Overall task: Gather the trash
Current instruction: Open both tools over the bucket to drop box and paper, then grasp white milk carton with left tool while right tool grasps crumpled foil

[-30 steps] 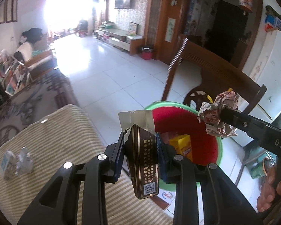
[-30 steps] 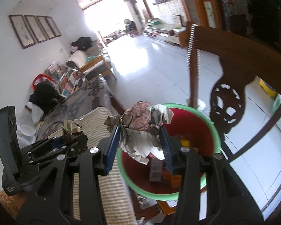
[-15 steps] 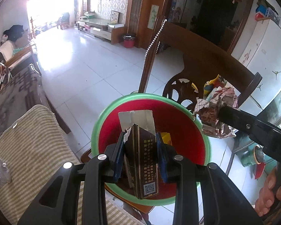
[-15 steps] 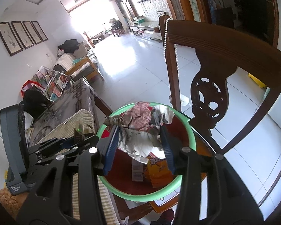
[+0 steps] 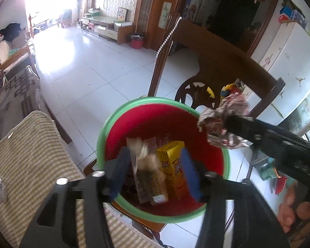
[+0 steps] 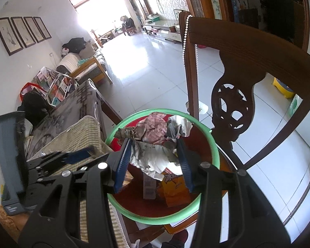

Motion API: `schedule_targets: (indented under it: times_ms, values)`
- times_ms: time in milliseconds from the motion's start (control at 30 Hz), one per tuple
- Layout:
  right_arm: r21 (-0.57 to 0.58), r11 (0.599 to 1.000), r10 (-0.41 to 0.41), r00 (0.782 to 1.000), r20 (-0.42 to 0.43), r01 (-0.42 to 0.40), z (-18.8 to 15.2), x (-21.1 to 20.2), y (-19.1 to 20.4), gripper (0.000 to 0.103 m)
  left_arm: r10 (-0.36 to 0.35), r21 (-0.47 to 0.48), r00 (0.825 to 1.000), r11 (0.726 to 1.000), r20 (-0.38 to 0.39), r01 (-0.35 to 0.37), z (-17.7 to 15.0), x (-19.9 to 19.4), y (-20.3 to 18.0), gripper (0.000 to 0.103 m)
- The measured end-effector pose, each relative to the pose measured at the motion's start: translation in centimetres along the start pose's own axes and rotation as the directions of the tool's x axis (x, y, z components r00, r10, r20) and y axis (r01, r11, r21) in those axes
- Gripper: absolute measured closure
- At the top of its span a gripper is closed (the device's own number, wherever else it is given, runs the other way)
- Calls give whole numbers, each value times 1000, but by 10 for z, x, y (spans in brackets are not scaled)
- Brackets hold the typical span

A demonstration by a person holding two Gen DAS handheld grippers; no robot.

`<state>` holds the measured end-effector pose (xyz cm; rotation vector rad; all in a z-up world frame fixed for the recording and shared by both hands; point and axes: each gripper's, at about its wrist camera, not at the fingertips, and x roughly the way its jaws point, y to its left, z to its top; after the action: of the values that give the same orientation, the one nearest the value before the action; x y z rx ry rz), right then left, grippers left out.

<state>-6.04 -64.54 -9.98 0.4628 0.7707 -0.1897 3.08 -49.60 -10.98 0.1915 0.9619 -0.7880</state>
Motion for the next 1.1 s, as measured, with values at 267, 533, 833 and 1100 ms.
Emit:
schedule_targets:
  times_ms: [267, 533, 833, 1100]
  values:
    - [44, 999, -3, 1000, -28, 5, -7, 23, 18, 32, 60, -36, 996, 998, 70, -58, -16, -46, 36, 33]
    - [-20, 998, 54, 998, -19, -54, -12, 28, 86, 25, 252, -211, 964, 950, 85, -229, -56, -92, 137, 28]
    - [-94, 987, 126, 989, -77, -133, -31, 50, 182, 24, 533, -282, 846, 812, 1, -511, -119, -148, 299, 28]
    - [-137, 969, 184, 970, -161, -207, -61, 86, 278, 23, 484, 19, 872, 875, -71, -483, -125, -154, 400, 24]
